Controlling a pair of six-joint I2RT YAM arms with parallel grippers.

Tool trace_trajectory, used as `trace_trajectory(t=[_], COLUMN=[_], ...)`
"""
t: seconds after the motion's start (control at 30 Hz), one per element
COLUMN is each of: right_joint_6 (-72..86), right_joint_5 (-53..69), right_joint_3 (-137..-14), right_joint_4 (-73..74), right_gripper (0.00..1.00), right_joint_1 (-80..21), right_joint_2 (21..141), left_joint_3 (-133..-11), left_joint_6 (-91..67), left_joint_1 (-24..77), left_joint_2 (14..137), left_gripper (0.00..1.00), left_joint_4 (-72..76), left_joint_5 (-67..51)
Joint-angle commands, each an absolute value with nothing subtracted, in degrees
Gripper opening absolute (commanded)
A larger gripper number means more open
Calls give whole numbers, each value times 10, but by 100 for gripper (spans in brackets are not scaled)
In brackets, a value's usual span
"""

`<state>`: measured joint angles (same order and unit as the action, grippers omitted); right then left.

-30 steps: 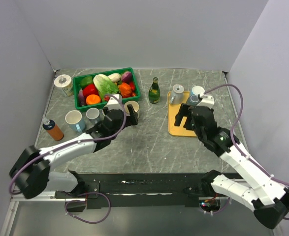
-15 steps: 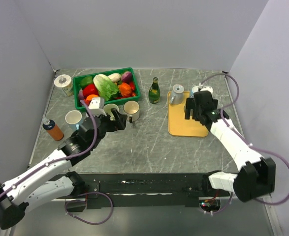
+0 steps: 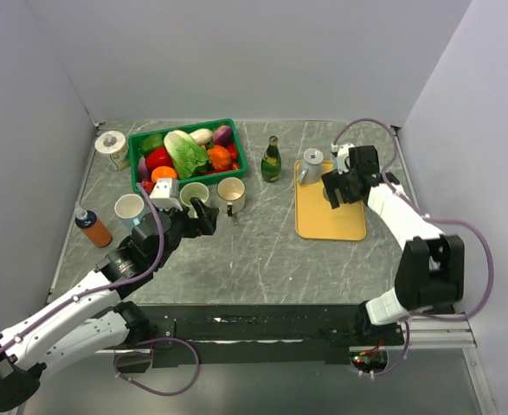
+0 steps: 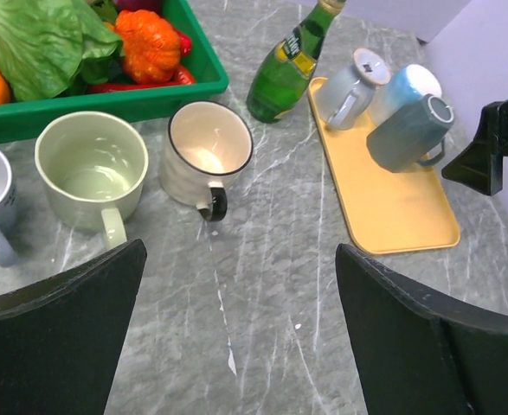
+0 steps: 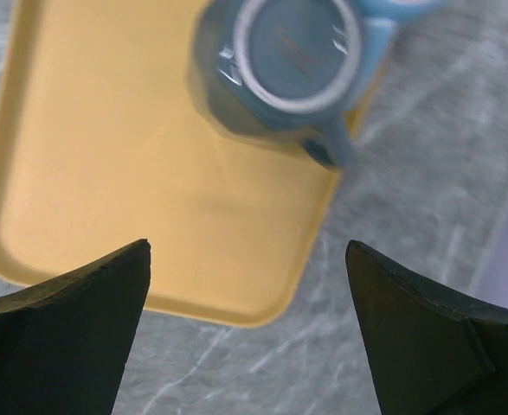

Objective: Turn the mug right side up

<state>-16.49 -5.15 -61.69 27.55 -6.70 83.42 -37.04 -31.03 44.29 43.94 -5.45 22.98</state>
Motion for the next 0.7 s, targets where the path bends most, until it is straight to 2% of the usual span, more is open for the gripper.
trace_trajectory(t=[0.0, 0.1, 0.33, 0.67], right_joint_6=[-196, -205, -221, -281], right_joint_5=[108, 131, 86, 74], right_joint_3=[-701, -722, -746, -682], right_joint_4=[275, 268, 261, 186], right_gripper=[98, 97, 95, 95], right_joint_1=[-40, -38, -22, -11], right_joint_2=[903, 941, 974, 962], left_joint_3=[-364, -362, -342, -348], left_joint_6=[-317, -316, -323, -321], left_joint_1=[444, 444, 445, 445], left_joint_2=[419, 408, 381, 403], left_gripper=[96, 96, 96, 96], left_joint_4=[-49, -47, -40, -41], left_joint_5=[257, 264, 276, 274])
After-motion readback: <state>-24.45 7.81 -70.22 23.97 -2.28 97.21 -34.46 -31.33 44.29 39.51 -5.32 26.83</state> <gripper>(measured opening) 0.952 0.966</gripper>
